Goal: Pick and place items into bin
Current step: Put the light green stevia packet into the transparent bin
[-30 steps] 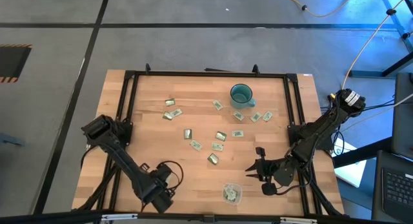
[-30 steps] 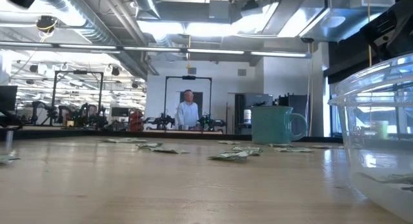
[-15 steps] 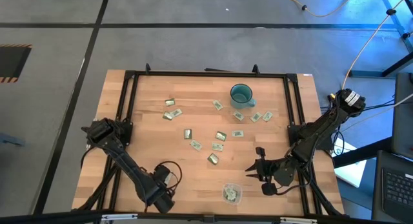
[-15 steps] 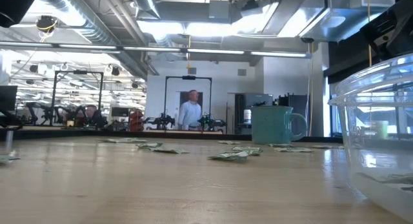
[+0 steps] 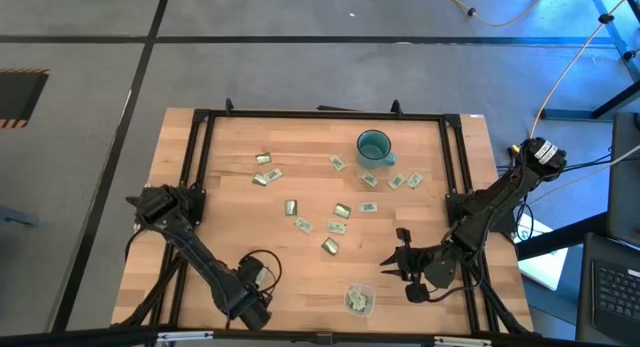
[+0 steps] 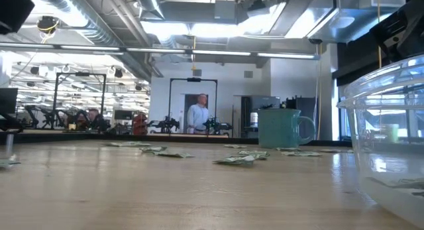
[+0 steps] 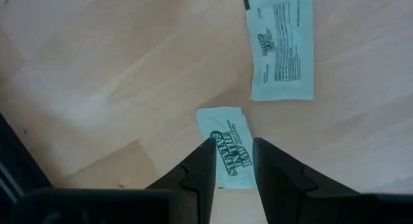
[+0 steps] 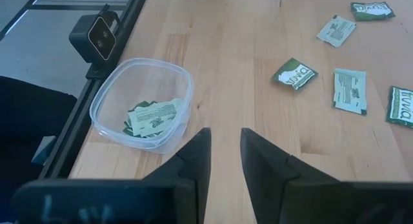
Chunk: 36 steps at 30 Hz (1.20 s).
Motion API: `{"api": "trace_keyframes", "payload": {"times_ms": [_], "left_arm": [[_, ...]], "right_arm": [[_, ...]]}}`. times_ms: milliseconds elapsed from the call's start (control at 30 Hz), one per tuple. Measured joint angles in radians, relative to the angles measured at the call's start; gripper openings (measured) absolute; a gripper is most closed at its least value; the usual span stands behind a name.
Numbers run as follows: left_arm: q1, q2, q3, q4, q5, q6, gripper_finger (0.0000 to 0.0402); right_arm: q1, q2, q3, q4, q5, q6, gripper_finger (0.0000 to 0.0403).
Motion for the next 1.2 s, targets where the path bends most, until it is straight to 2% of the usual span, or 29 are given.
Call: {"api": "trace_keyframes", "payload": {"times_ms": [433, 533, 667, 767, 1200], "left_arm": [[0.002, 0.029, -0.001, 0.04, 0.011, 0.001, 0.0124], [0.002, 0.029, -0.033, 0.066, 0.021, -0.016, 0.0123], [0.004, 0.02, -0.106, 0.127, 0.085, -0.049, 0.0119], [0.004, 0.017, -0.138, 0.172, 0.089, -0.052, 0.0112], [0.02, 0.016, -0.142, 0.193, 0.069, -0.002, 0.0047]], "right_arm": [[0.0, 0.0, 0.0, 0.0, 0.0, 0.0, 0.0088], [0.0, 0.0, 0.0, 0.0, 0.0, 0.0, 0.0088], [0.0, 0.0, 0.0, 0.0, 0.0, 0.0, 0.0088], [0.0, 0.0, 0.0, 0.0, 0.0, 0.0, 0.0088], [0.0, 0.0, 0.0, -0.003, 0.0, 0.0, 0.0088]]}}
